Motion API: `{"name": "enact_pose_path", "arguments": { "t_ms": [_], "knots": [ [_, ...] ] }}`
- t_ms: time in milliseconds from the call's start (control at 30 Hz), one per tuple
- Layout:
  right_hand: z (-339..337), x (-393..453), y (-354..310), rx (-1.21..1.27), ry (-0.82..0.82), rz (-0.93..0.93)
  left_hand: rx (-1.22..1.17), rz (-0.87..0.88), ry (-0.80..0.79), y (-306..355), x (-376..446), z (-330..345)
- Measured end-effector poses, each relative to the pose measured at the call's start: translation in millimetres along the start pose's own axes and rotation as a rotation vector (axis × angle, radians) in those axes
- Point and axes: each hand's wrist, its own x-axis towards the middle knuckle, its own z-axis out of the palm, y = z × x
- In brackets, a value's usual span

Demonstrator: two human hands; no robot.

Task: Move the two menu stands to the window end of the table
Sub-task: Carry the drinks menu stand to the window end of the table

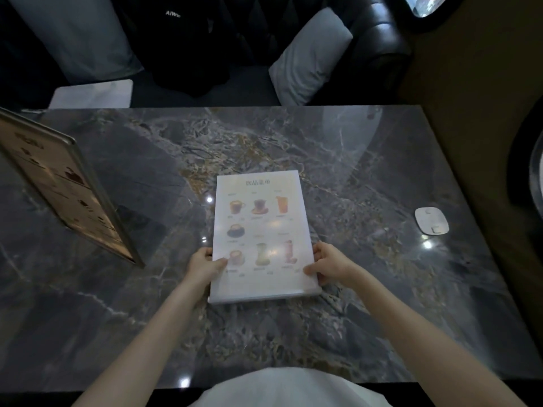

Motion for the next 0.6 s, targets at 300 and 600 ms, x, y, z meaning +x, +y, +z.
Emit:
{"name": "enact_pose_path", "arguments": {
  "t_ms": [300, 600],
  "knots": [
    [5, -29, -15, 0.126, 0.074, -0.097, 0.006, 0.272, -0.055, 37, -5, -11],
    [-12, -87, -11, 0.377, 0.328, -0.229, 0.000, 0.538, -0.271, 95, -16, 10]
  ]
}}
